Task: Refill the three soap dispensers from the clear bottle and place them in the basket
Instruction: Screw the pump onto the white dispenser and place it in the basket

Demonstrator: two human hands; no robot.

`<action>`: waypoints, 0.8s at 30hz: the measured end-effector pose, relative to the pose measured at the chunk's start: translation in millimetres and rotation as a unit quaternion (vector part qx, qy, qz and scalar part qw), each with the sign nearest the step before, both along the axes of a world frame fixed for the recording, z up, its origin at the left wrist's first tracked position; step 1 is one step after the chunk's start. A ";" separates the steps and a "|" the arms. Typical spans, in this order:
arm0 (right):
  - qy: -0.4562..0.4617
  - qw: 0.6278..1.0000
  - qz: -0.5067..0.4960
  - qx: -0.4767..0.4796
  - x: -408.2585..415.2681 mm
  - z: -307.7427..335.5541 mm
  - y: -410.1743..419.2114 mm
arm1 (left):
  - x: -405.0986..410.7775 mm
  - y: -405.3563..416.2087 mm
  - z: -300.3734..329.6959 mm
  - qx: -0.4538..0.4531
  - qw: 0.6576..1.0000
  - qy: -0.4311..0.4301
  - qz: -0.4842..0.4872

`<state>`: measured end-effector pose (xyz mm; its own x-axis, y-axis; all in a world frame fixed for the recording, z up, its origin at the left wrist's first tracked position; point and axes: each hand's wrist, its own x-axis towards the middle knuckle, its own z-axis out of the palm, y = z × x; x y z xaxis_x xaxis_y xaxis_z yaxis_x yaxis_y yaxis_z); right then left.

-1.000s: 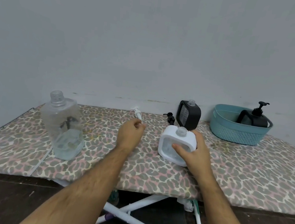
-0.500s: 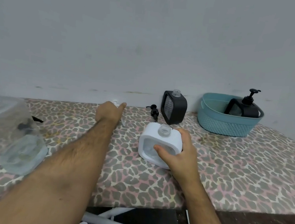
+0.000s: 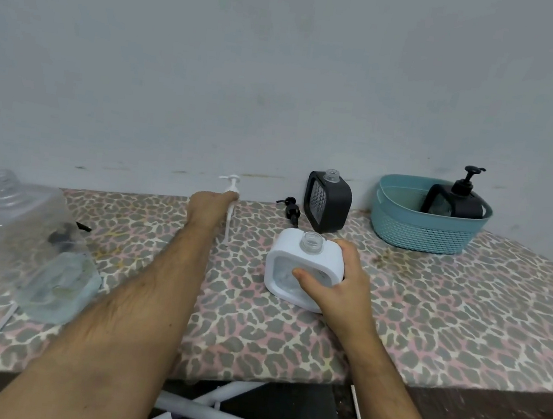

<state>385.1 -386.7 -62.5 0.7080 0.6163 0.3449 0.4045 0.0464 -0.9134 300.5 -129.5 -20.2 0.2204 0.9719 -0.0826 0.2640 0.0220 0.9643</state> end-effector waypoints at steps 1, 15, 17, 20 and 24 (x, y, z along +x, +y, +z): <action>-0.001 1.000 -0.001 -0.001 -0.2 0.5 -0.3 | -1.7 -5.1 0.0 -0.002 0.999 -0.045 -0.008; -0.025 0.997 0.005 -0.071 -6.7 17.6 -8.1 | -34.3 -104.5 73.1 0.069 0.945 -0.298 -0.118; -0.030 0.997 0.006 -0.077 -8.5 19.8 -9.6 | -37.0 -116.3 84.3 0.088 0.936 -0.315 -0.132; -0.031 0.996 0.005 -0.081 -10.5 21.8 -11.1 | -37.7 -132.5 93.1 0.105 0.928 -0.324 -0.154; -0.029 0.996 0.007 -0.085 -11.0 23.0 -11.2 | -36.8 -150.7 92.0 0.116 0.922 -0.323 -0.180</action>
<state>374.0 -398.0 -39.6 0.6814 0.6784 0.2747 0.4565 -0.1006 -0.8840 263.7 -280.2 71.8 0.4626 0.8008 0.3803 -0.4166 -0.1823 0.8906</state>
